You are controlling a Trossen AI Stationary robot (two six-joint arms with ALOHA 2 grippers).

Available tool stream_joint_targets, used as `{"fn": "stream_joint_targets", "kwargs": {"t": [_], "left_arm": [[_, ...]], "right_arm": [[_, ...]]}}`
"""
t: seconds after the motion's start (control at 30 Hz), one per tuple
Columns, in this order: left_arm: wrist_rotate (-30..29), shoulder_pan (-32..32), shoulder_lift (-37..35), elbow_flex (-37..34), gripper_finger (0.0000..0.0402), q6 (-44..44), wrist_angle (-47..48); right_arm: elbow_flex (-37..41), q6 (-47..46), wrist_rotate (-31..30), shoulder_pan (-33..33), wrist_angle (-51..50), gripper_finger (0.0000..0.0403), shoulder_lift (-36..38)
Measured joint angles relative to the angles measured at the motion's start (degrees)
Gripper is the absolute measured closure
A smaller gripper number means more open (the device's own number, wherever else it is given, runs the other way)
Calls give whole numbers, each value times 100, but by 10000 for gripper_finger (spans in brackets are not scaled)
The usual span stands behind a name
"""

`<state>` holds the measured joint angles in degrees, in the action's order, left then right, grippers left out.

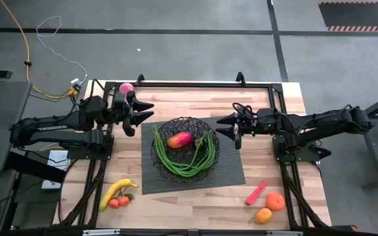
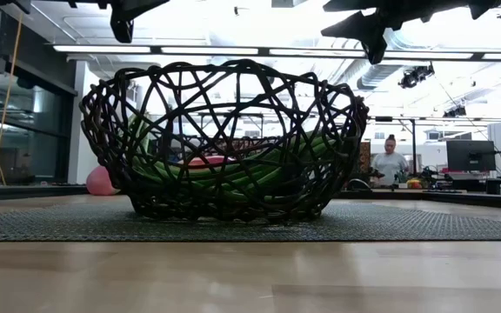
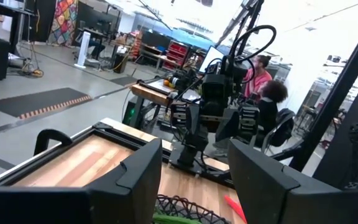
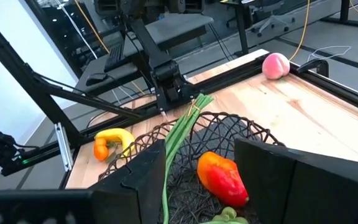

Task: Build produce basket
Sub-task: Put the orange carrot into the black mesh basket

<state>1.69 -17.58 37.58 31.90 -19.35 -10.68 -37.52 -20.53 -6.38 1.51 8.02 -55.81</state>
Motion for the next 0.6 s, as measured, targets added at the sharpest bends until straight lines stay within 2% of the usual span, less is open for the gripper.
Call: {"fn": "stream_joint_targets", "kwargs": {"t": [0.23,0.33,0.47,0.6], "left_arm": [[0,0,2,0,229,71,7],[0,0,2,0,229,102,9],[0,0,2,0,229,103,9],[-39,-1,2,0,229,95,9]], "right_arm": [[0,-63,1,1,1,231,0],[-18,-763,3,1,-105,231,0],[-463,-2441,275,21,-2082,231,-2],[-813,-3921,1073,372,-3892,231,-2]]}}
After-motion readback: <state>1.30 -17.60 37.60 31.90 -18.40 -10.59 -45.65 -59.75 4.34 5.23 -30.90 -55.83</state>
